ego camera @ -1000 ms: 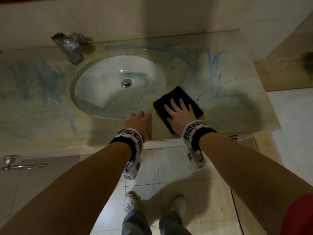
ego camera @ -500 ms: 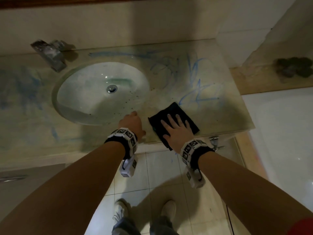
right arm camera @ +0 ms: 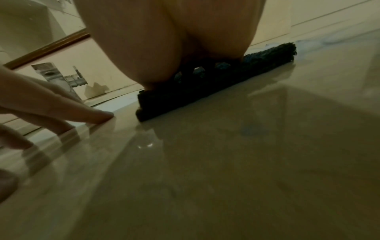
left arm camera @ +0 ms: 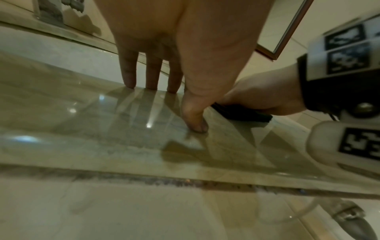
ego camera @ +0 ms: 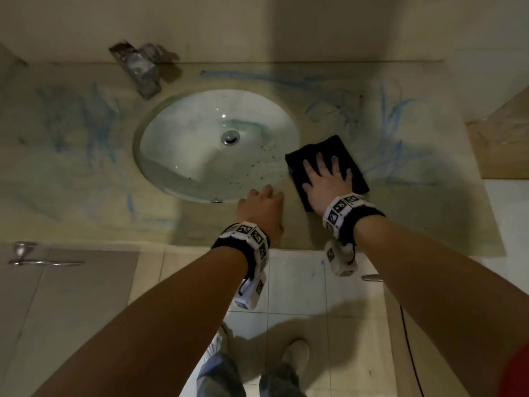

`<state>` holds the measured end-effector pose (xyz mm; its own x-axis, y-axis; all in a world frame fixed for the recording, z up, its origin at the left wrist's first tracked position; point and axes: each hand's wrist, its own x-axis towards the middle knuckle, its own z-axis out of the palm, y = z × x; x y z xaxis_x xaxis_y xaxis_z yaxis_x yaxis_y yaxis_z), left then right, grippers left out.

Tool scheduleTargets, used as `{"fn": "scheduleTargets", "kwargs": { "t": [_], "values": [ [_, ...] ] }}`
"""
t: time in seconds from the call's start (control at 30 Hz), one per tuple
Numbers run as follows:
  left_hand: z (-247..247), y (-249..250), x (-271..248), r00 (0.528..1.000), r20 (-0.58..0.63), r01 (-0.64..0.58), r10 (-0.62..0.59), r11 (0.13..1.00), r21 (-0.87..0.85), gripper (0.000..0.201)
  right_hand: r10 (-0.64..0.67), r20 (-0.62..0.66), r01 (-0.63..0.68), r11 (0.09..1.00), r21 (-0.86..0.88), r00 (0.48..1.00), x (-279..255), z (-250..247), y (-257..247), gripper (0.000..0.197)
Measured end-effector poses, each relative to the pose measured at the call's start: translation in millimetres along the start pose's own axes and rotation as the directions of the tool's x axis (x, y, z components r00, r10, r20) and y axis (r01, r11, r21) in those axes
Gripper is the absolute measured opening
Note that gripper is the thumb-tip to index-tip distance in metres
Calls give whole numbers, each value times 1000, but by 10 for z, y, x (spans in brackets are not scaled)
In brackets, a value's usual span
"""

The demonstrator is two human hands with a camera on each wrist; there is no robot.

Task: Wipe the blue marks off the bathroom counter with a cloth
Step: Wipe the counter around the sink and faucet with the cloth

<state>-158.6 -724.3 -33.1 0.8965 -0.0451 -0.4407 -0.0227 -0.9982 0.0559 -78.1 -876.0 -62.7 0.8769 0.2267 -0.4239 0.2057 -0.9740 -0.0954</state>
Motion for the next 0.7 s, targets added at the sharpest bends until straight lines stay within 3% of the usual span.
{"fn": "scheduleTargets", "kwargs": {
  "t": [0.17, 0.3, 0.43, 0.7],
  "values": [
    [6, 17, -3, 1000, -3, 7, -7, 1000, -10, 64, -74, 9, 74, 996, -42, 997, 95, -63, -143, 58],
    [-17, 8, -12, 1000, 14, 2, -2, 1000, -20, 74, -156, 16, 156, 987, -31, 988, -89, 28, -179, 56],
    [-49, 22, -27, 999, 52, 8, -7, 1000, -26, 72, -151, -8, 151, 989, -8, 989, -385, 177, -118, 57],
    [-101, 75, -60, 997, 81, 11, -11, 1000, -3, 81, -73, 80, 73, 997, 0, 994, -1002, 329, 300, 58]
  ]
}}
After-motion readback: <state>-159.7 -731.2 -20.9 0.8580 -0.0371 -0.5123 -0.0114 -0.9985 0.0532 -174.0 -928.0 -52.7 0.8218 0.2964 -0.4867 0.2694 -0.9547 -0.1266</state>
